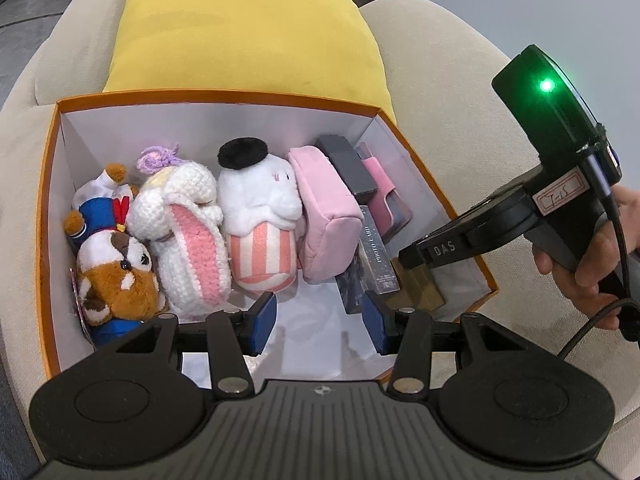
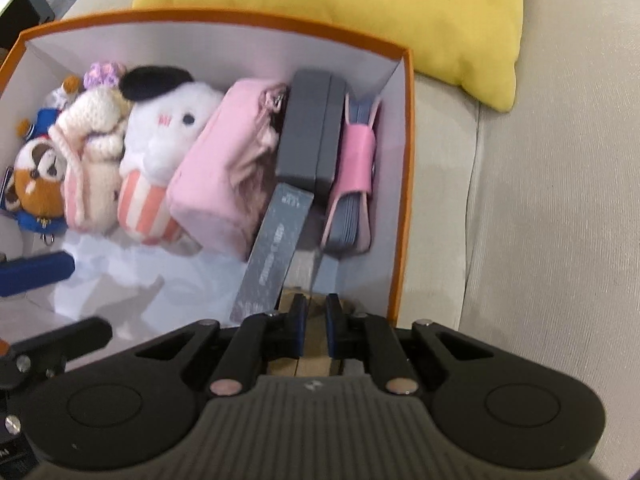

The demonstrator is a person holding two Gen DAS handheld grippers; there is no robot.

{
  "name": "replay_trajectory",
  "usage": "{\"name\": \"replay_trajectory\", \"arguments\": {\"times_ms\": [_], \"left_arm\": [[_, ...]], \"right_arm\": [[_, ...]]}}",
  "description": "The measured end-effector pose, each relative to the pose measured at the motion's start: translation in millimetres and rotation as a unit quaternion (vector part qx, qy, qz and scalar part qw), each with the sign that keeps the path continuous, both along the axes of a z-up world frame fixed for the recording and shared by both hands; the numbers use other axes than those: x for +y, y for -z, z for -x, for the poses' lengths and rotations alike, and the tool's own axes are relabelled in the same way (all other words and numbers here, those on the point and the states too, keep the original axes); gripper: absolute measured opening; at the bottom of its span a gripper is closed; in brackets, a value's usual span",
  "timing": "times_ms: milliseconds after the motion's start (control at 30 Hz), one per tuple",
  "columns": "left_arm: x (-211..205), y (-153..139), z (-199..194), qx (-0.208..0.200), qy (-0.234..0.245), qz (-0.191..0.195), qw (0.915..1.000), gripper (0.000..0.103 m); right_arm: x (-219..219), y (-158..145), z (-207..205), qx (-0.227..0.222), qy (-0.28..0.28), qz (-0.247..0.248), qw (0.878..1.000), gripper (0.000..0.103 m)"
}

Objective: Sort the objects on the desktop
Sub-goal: 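Press the brown box and PHOTO CARD box into place with the right gripper, then grasp the white box with the left gripper while the right grasps the white tube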

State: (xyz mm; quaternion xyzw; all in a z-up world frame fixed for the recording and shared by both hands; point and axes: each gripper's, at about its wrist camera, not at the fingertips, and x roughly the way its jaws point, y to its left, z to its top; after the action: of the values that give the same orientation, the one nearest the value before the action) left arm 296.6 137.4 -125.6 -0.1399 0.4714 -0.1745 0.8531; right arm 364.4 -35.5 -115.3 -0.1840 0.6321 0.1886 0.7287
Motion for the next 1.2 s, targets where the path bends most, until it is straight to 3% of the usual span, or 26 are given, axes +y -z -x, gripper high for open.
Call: {"name": "replay_trajectory", "arguments": {"times_ms": [167, 333, 500, 600, 700, 800, 900, 1000, 1067, 1133, 1200], "left_arm": [[5.9, -2.4, 7.8, -0.008, -0.003, -0.009, 0.9999, 0.054], [12.9, -28.6, 29.7, -0.039, -0.013, -0.024, 0.9989, 0.054], [25.1, -56.1, 80.4, -0.06, -0.045, -0.035, 0.9966, 0.054], [33.7, -59.0, 111.0, -0.046, -0.086, -0.051, 0.9939, 0.054], [38.6, -46.1, 132.8, -0.018, -0.133, -0.078, 0.9878, 0.059], [50.2, -24.7, 153.2, 0.029, -0.18, -0.092, 0.9789, 0.062], [54.3, 4.9, 170.4, 0.07, -0.211, -0.081, 0.9716, 0.064], [55.1, 22.0, 182.6, 0.087, -0.238, -0.056, 0.9659, 0.071], [52.7, 29.5, 186.2, 0.088, -0.258, -0.065, 0.9599, 0.073], [48.6, 35.0, 185.1, 0.091, -0.27, -0.08, 0.9553, 0.074], [48.2, 41.1, 186.3, 0.104, -0.278, -0.071, 0.9525, 0.074]], "right_arm": [[-1.4, -7.8, 6.0, -0.011, -0.016, -0.012, 1.0, 0.013], [-4.2, -45.7, 38.1, -0.044, -0.046, -0.084, 0.994, 0.013], [-13.2, -82.0, 92.8, -0.103, -0.096, -0.179, 0.974, 0.015], [-20.6, -84.1, 124.9, -0.115, -0.116, -0.223, 0.961, 0.028], [-17.6, -64.4, 154.5, -0.108, -0.13, -0.243, 0.955, 0.033], [-17.8, -32.3, 172.4, -0.07, -0.119, -0.26, 0.956, 0.035], [-21.0, 1.5, 181.4, -0.028, -0.077, -0.271, 0.959, 0.038], [-27.2, 29.3, 183.0, 0.022, -0.015, -0.309, 0.951, 0.044], [-29.1, 39.9, 185.1, 0.033, 0.015, -0.32, 0.947, 0.051], [-28.0, 48.1, 184.6, 0.04, 0.03, -0.323, 0.945, 0.051], [-28.2, 57.2, 182.1, 0.053, 0.047, -0.326, 0.943, 0.052]]}}
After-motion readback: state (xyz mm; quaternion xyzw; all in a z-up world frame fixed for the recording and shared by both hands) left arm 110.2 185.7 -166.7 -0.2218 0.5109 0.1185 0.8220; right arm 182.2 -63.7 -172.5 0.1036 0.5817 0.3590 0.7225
